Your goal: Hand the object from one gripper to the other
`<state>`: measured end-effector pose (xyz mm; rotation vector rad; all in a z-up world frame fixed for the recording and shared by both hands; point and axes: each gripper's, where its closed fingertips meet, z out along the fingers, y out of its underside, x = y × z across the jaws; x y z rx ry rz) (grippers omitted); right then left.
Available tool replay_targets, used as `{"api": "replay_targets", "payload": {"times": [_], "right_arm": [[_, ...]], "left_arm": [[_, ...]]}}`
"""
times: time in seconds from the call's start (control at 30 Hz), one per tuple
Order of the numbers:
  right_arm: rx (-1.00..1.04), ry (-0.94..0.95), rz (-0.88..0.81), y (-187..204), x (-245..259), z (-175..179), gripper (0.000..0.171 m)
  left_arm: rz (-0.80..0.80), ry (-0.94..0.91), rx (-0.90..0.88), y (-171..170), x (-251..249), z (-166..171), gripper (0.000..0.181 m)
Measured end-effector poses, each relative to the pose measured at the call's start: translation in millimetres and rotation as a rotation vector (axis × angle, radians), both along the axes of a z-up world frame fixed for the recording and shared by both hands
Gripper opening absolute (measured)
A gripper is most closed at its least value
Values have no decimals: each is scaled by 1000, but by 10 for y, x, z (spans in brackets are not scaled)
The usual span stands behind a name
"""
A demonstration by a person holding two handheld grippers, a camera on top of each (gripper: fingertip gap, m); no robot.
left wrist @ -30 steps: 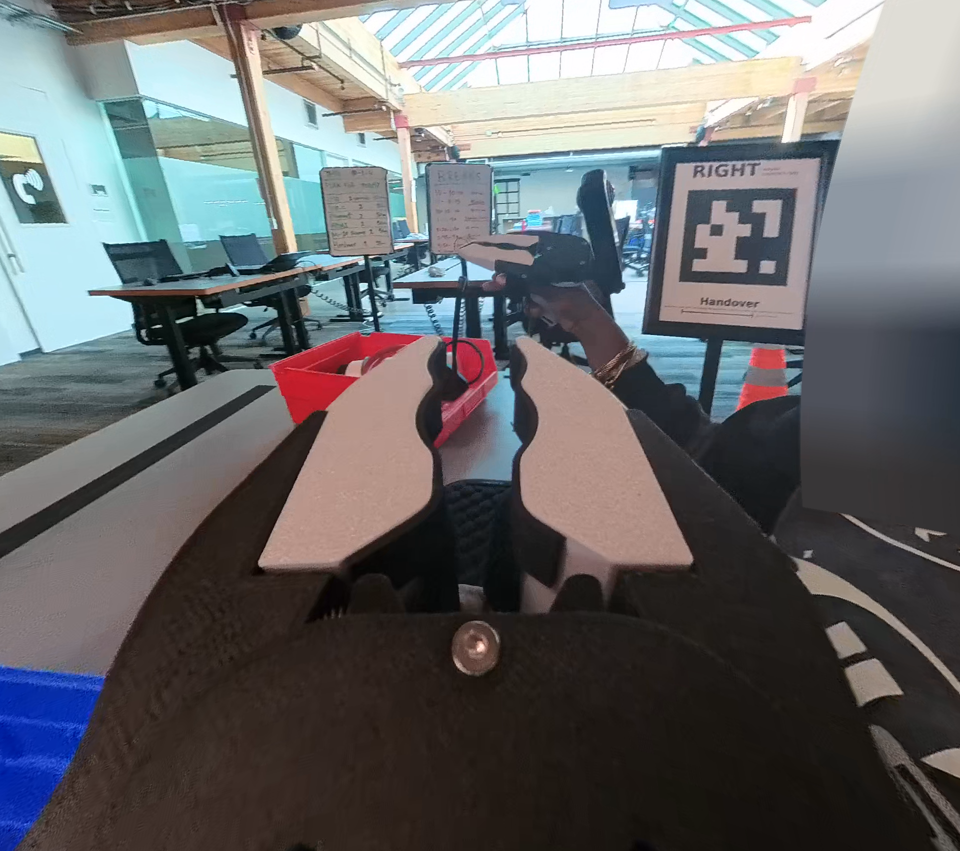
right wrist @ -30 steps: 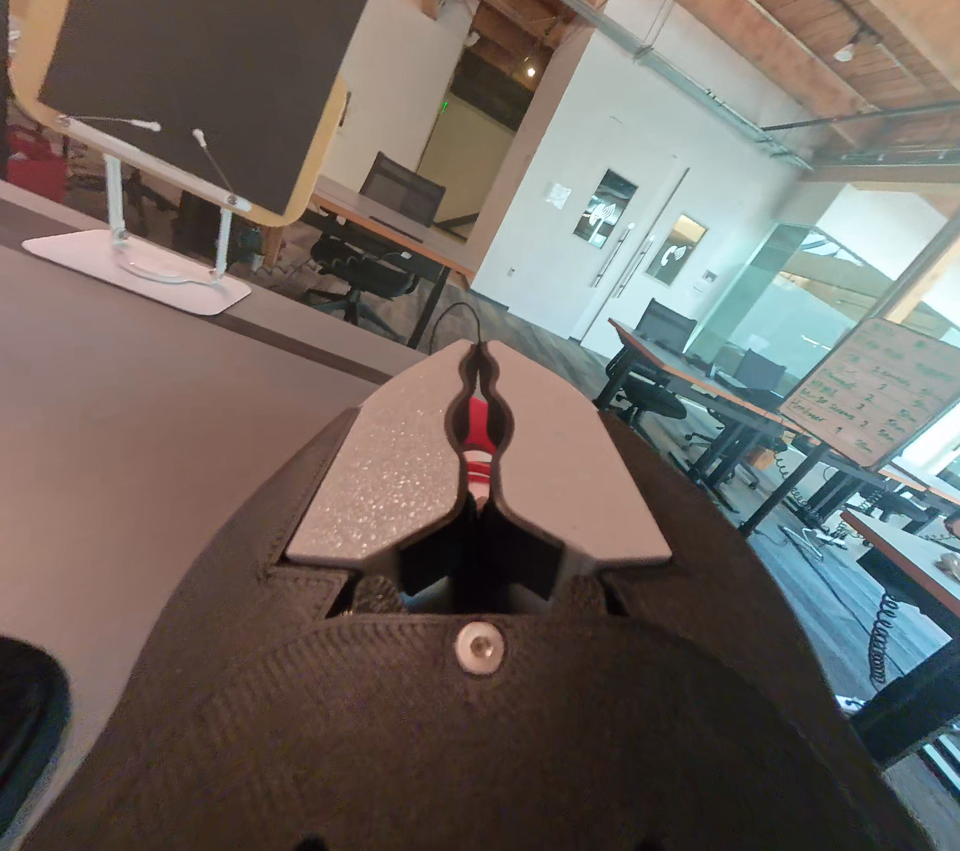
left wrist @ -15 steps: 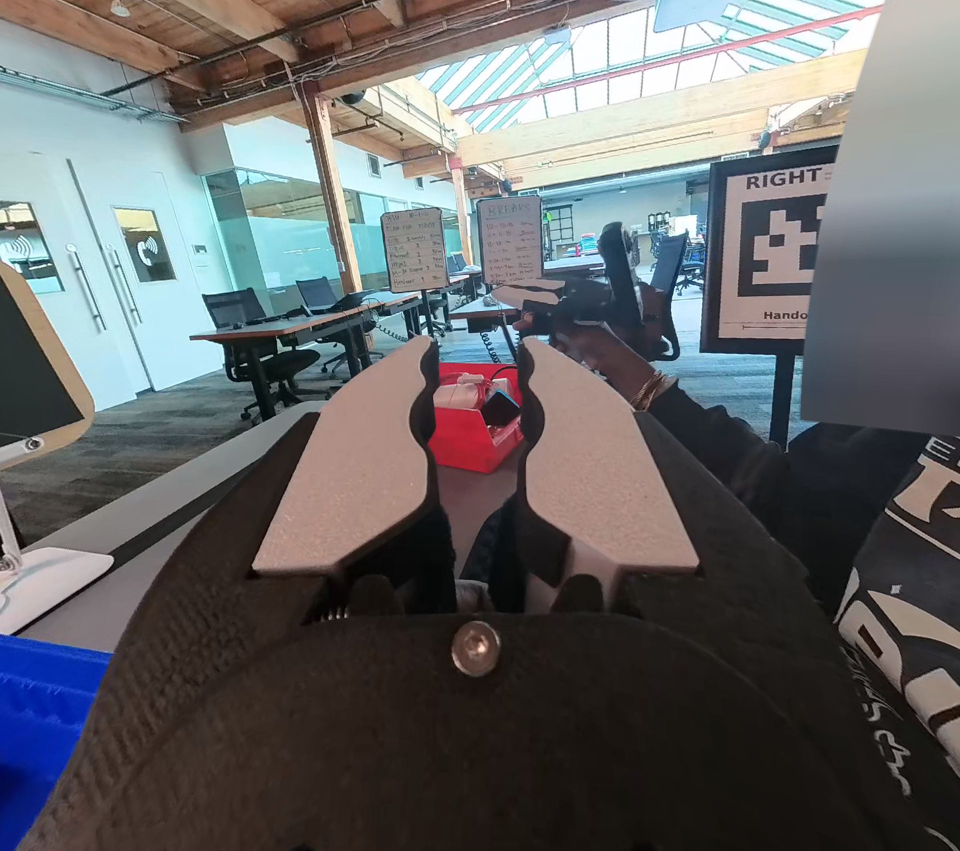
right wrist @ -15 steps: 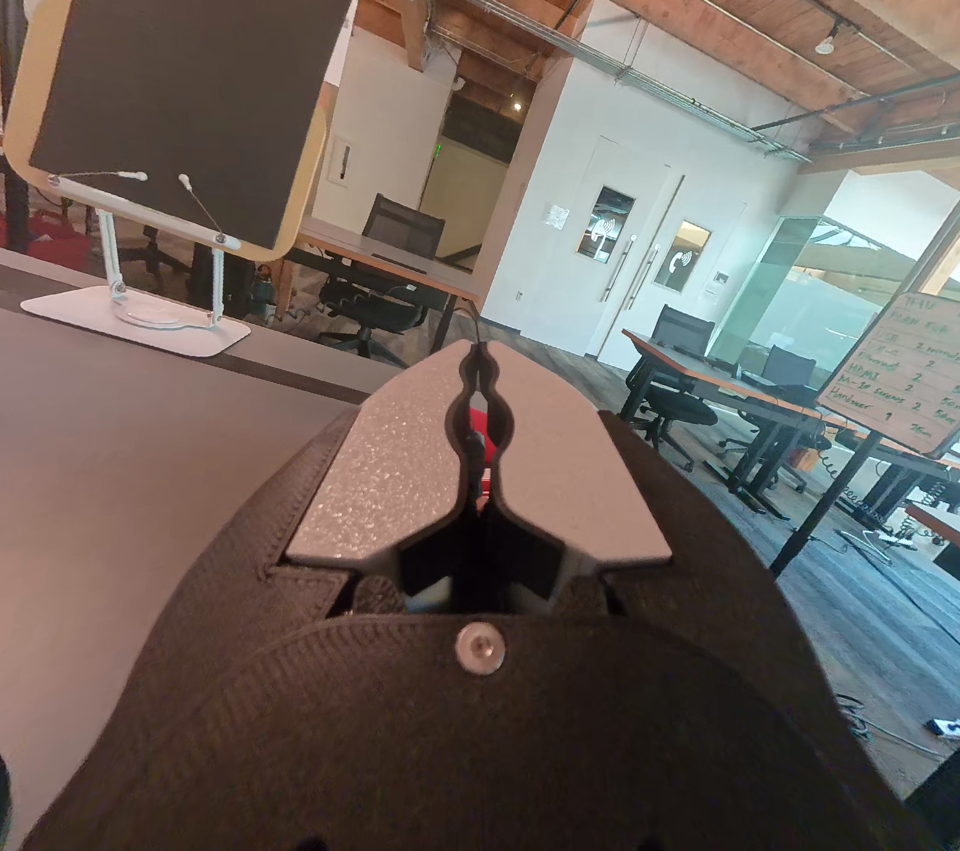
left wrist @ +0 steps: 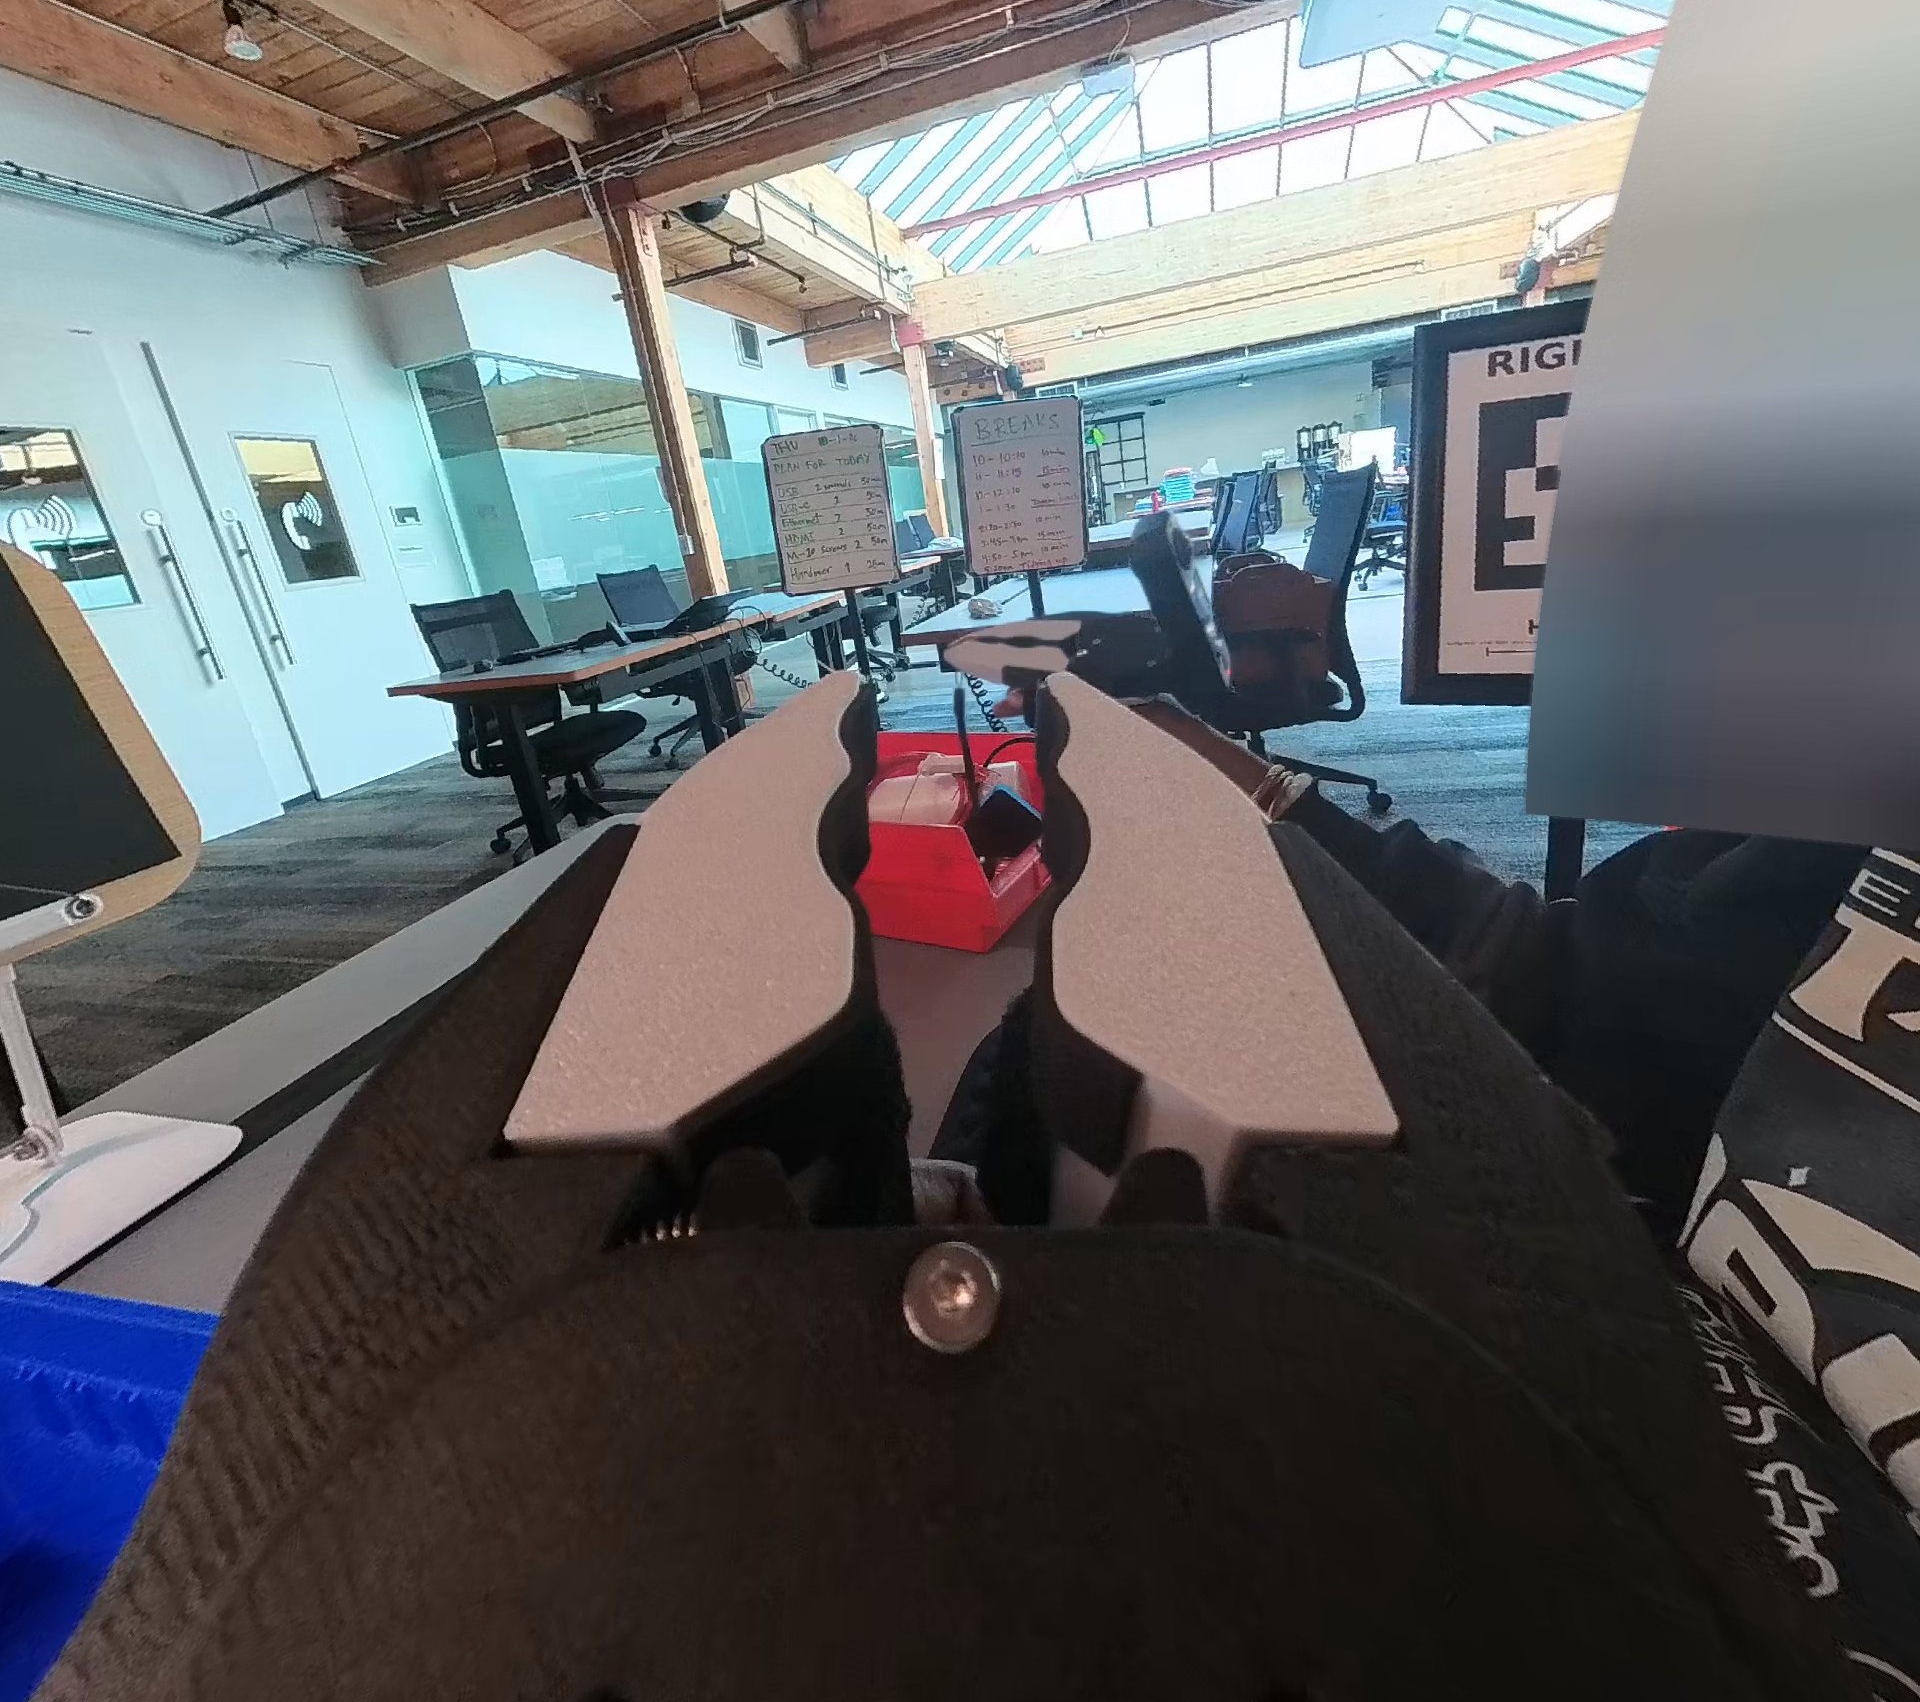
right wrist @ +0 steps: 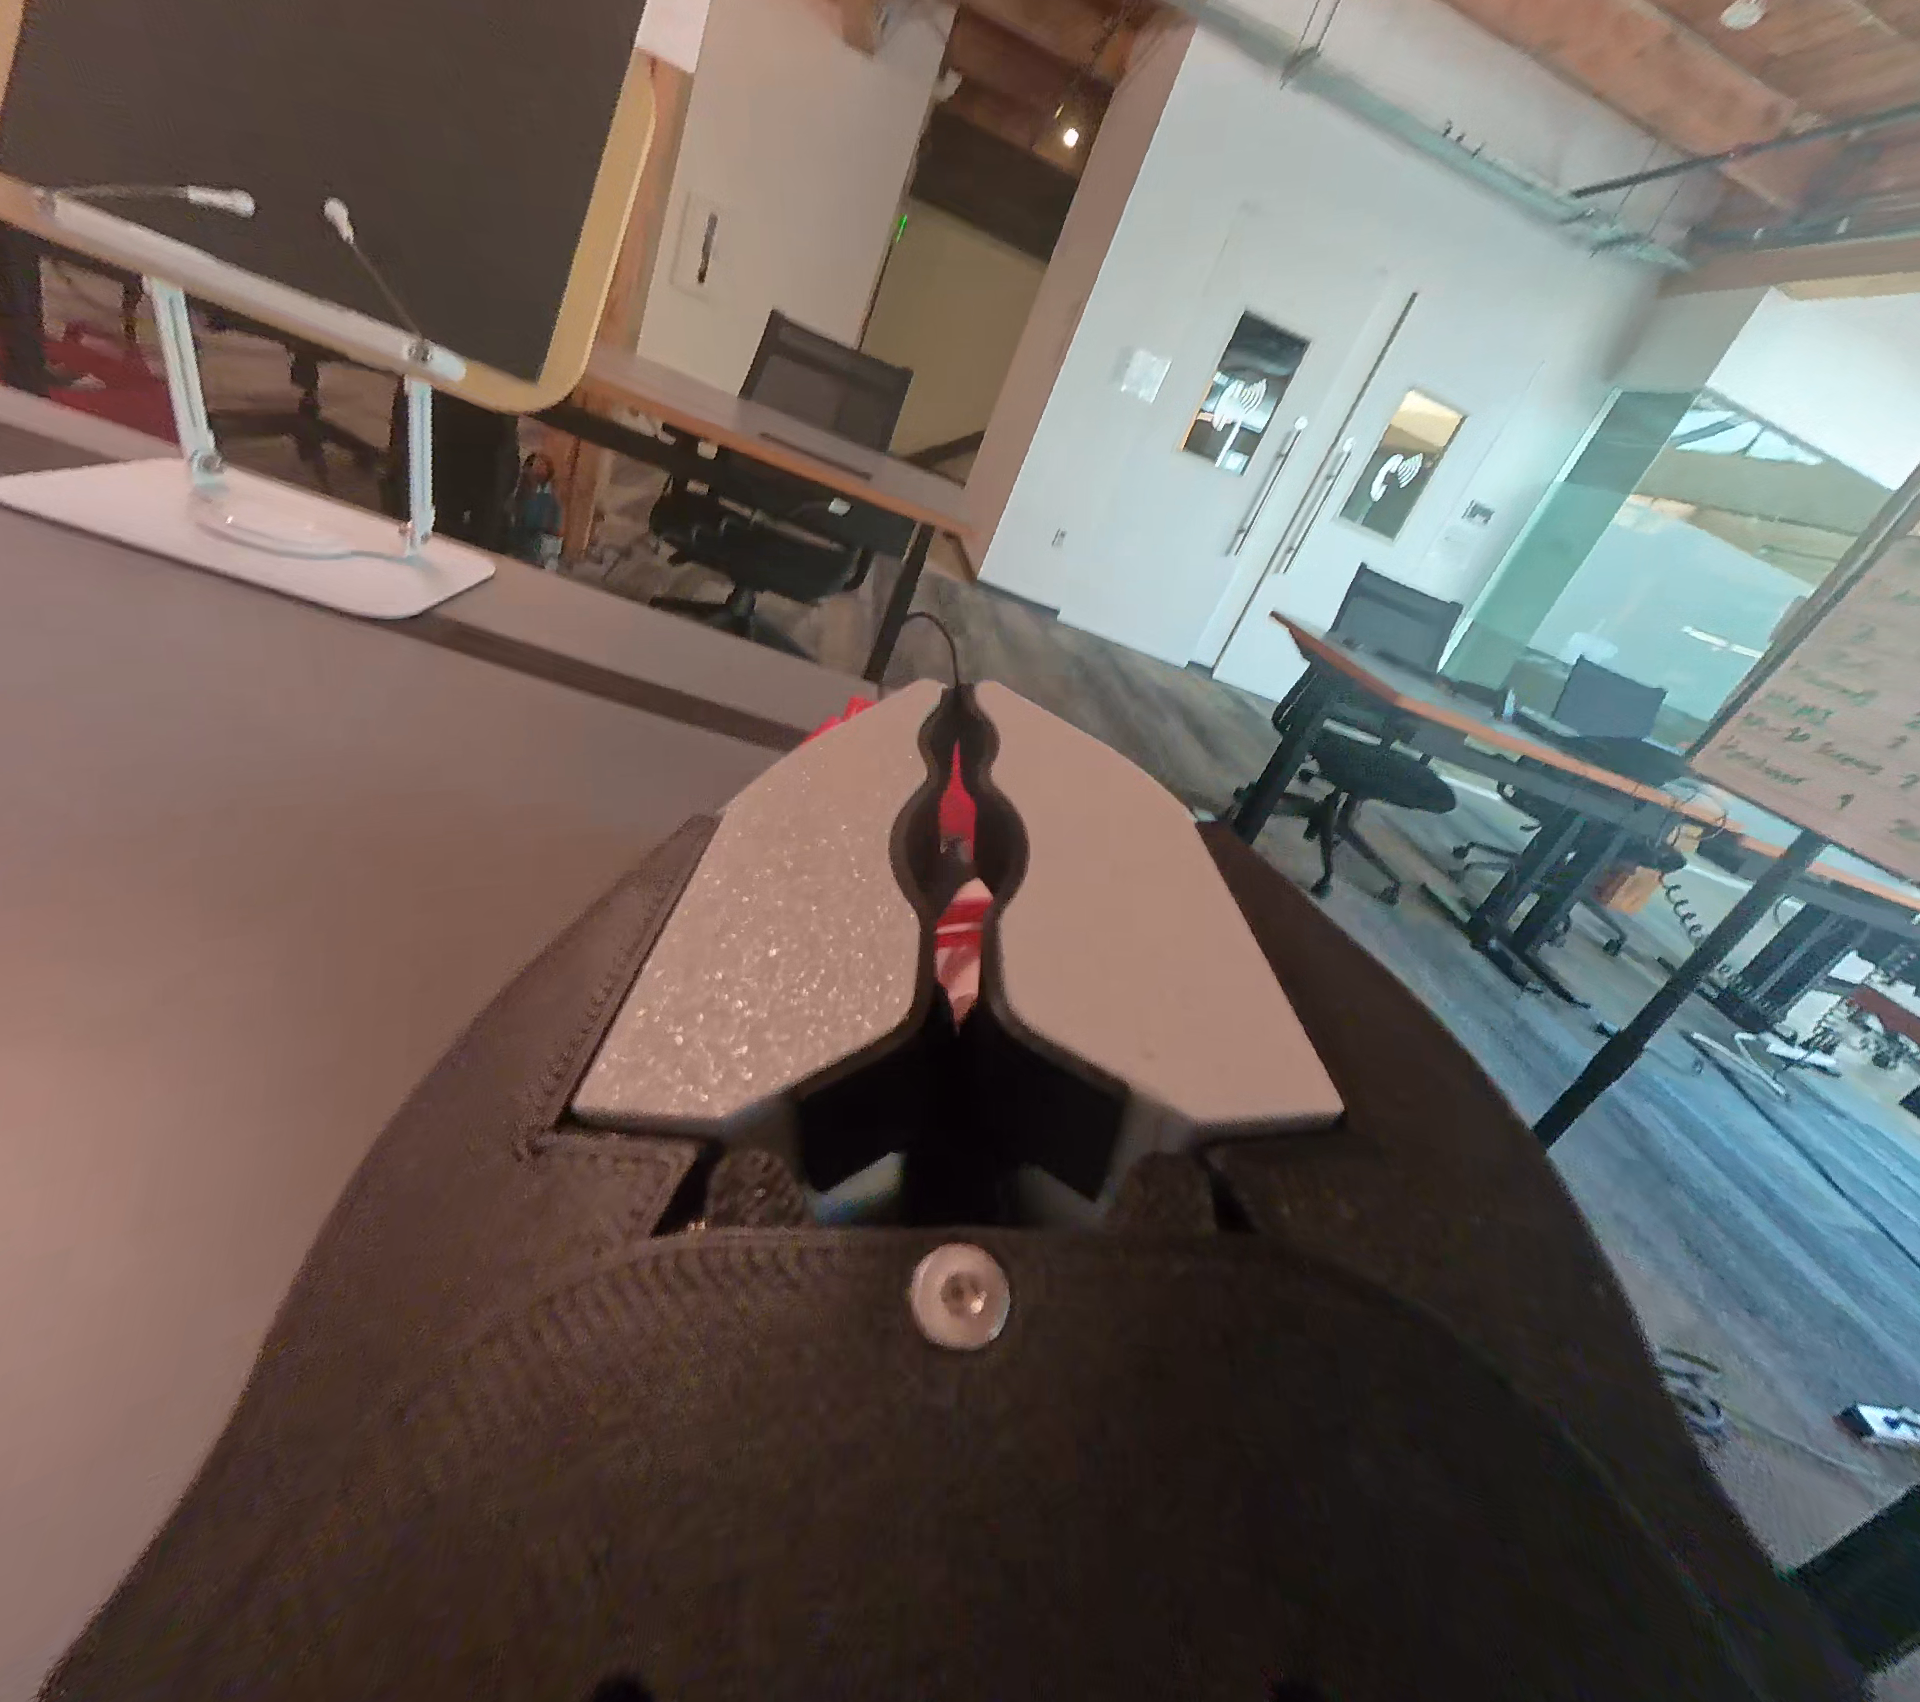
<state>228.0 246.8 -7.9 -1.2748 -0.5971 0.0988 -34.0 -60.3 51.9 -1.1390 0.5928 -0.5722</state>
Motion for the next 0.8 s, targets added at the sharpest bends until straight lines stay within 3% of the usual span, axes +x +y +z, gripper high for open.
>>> {"api": "replay_targets", "payload": {"times": [0.33, 0.67, 0.8], "right_arm": [[-270, -152, -21, 250, -159, -655, 3], [-537, -269, -100, 317, -131, -1132, 42], [-510, -213, -84, 287, -167, -1004, 58]], "left_arm": [[2, 10, -1, 3, 0, -11, 28], [20, -32, -108, 63, -101, -44, 28], [182, -41, -104, 185, -351, -55, 33]]}}
